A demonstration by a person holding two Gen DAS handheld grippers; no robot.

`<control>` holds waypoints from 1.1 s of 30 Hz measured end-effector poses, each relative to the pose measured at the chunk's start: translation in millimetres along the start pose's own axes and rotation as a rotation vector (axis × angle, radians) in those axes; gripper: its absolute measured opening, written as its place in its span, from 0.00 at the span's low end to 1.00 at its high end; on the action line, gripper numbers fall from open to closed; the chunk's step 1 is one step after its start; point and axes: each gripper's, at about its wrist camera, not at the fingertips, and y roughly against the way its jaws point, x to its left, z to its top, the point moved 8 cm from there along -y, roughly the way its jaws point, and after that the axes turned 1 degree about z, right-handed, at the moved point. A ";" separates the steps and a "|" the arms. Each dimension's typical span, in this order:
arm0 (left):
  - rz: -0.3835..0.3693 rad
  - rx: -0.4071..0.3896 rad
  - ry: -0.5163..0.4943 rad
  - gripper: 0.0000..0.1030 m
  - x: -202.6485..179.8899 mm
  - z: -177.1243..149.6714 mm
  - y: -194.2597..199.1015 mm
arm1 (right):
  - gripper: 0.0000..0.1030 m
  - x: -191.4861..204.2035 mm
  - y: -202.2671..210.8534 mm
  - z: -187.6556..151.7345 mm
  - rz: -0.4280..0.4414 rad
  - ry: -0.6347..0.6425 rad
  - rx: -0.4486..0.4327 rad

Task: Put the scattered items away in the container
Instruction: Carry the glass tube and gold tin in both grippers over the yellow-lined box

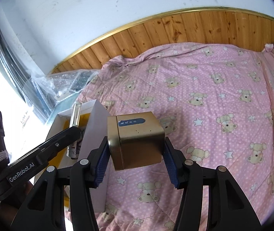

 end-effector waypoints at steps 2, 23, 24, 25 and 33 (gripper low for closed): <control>-0.004 -0.004 0.001 0.20 1.9 -1.2 3.6 | 0.54 3.4 1.6 -1.9 0.001 -0.001 -0.001; -0.025 -0.063 0.069 0.20 52.4 -10.1 51.9 | 0.54 72.5 2.3 -13.9 0.023 0.076 0.003; -0.025 -0.066 0.073 0.20 55.6 -10.6 54.4 | 0.54 75.8 2.1 -14.7 0.022 0.081 0.004; -0.025 -0.070 0.078 0.20 58.9 -11.0 56.9 | 0.54 79.1 1.8 -15.5 0.022 0.086 0.005; -0.016 -0.087 0.115 0.20 86.7 -13.5 70.3 | 0.54 105.8 -1.1 -21.4 0.022 0.125 0.011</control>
